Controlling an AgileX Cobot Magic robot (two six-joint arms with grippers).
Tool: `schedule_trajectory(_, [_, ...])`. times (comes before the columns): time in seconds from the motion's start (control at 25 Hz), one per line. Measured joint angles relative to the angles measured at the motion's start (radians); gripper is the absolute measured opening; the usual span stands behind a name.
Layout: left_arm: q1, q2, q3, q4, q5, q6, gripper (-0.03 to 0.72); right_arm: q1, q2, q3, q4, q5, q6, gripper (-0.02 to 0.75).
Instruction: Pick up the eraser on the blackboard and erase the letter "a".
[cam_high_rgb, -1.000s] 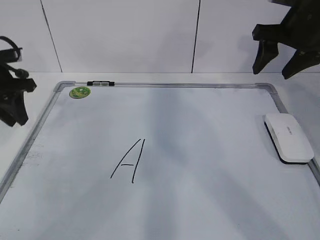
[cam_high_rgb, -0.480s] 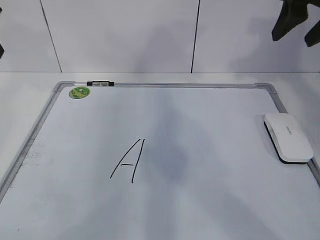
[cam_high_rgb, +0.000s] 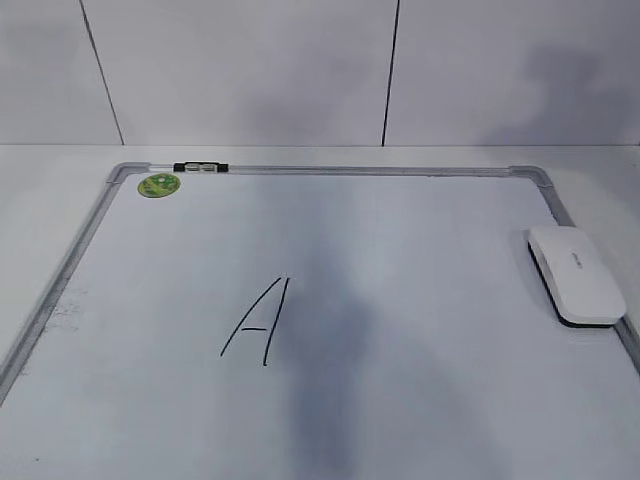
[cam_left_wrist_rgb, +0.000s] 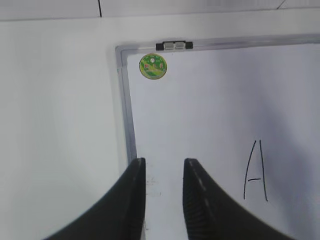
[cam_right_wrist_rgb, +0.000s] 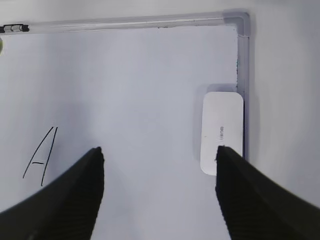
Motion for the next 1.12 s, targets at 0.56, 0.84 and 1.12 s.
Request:
schedule_trajectory(0.56, [0.000,-0.416,0.049,-0.002,0.025,-0.002,0.202,0.000,-0.453,0.226,0.042,0.009,0.021,0.559])
schedule_trajectory(0.84, [0.000,-0.628,0.200,-0.006,0.033,-0.002,0.202,0.044,-0.654,0.358,0.022,0.016,0.024,0.559])
schedule_trajectory(1.12, [-0.002,-0.824,0.393,-0.033,0.035,-0.002,0.202,0.066,-0.849,0.477,0.004,0.017,0.024,0.559])
